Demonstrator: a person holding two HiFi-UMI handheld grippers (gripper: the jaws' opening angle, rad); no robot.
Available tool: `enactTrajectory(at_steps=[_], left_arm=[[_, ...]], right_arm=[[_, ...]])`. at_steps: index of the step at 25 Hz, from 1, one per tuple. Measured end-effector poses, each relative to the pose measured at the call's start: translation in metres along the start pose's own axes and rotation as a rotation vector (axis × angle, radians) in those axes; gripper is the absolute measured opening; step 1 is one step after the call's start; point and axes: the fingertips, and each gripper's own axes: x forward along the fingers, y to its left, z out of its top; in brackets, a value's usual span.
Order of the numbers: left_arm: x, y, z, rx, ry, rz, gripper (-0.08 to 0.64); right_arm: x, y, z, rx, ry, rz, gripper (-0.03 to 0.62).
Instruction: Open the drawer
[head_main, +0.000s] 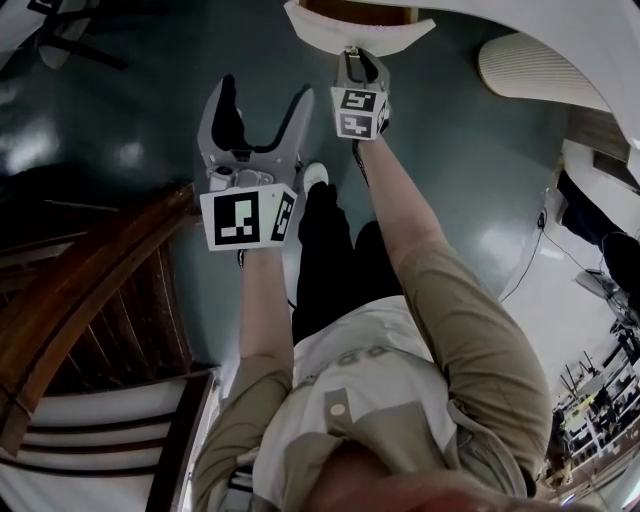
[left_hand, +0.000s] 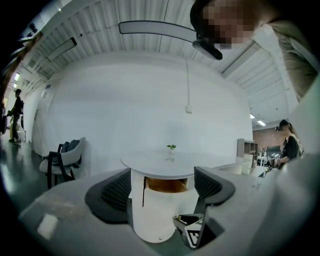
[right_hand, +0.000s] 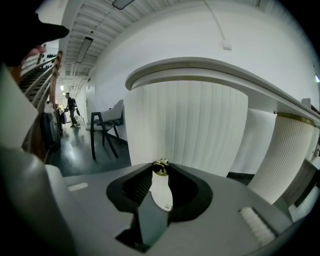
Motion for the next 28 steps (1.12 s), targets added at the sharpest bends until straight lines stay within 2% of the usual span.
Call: enactTrajectory(at_steps=[13,28], left_arm=[[0.003,0.006,-0.005,0.047,0.022,0.043,0.400],[-0.023,0.007,-0.007,0.041,0.010,0.093,0.400]], right_arm=[[-0.023,0.007,-0.012,-0.028,-0.006,0.021,0.103],[-0.047,0.020,-0.025,-0.038,-0.015,0.037,0.103]])
